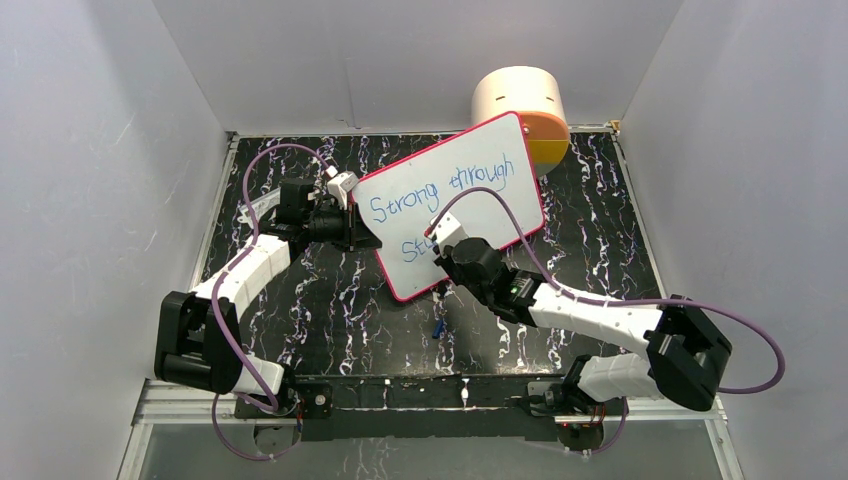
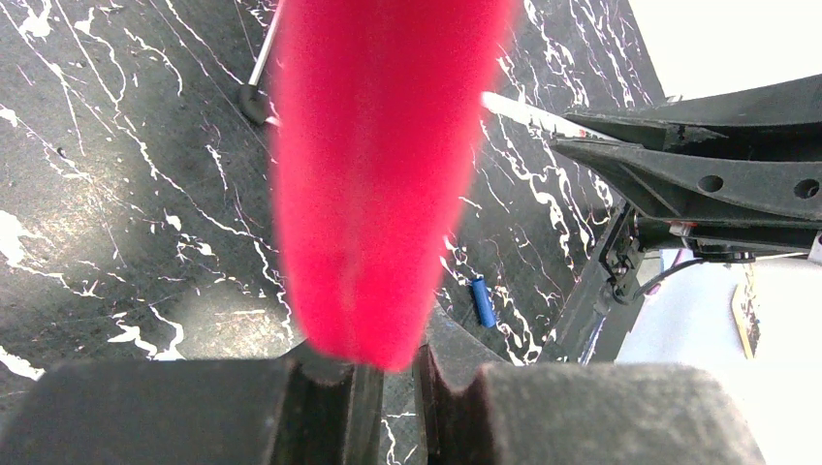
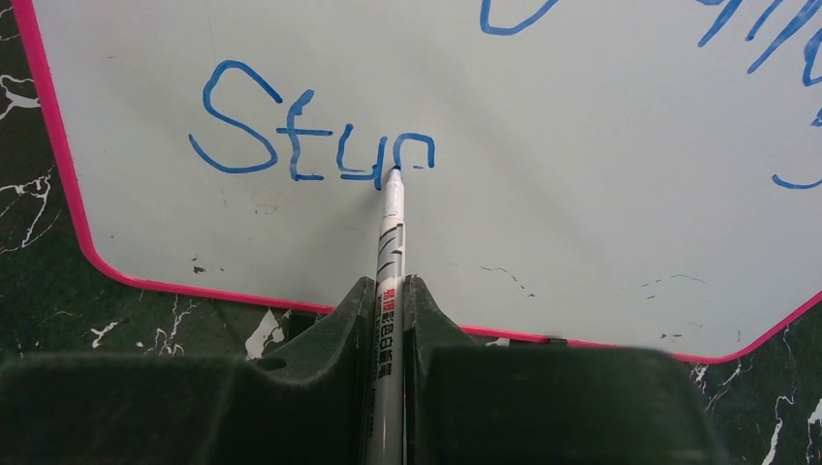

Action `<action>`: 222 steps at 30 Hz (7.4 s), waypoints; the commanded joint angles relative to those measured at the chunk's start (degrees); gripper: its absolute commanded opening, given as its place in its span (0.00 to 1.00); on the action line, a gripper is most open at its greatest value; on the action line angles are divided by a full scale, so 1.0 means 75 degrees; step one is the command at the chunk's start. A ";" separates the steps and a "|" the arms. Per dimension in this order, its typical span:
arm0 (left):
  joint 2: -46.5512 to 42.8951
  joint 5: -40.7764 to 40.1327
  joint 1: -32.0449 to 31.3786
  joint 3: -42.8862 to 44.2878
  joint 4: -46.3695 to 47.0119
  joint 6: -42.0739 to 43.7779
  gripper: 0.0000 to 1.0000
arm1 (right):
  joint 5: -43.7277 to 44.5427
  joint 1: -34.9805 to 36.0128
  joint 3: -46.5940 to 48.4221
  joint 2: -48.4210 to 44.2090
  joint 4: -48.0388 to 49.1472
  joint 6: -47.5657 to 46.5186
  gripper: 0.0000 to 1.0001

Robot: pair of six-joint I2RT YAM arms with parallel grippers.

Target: Write a sentence on the whiteboard

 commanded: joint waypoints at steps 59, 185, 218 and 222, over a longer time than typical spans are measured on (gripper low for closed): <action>0.0129 -0.0520 0.0010 0.0113 -0.0423 0.0203 0.00 | 0.0165 -0.0166 0.0496 0.0195 0.0338 -0.0259 0.00; 0.0175 -0.0570 0.0002 0.0231 -0.0666 0.0250 0.00 | -0.0282 -0.0724 0.0988 0.0082 -0.0214 0.0430 0.00; 0.0187 -0.0649 0.0007 0.0225 -0.0667 0.0242 0.00 | -0.0360 -0.0774 0.0474 -0.0160 -0.1198 0.0300 0.00; 0.0187 -0.0645 0.0008 0.0219 -0.0670 0.0249 0.00 | -0.0286 -0.0827 0.0456 -0.0194 -0.1172 0.0284 0.00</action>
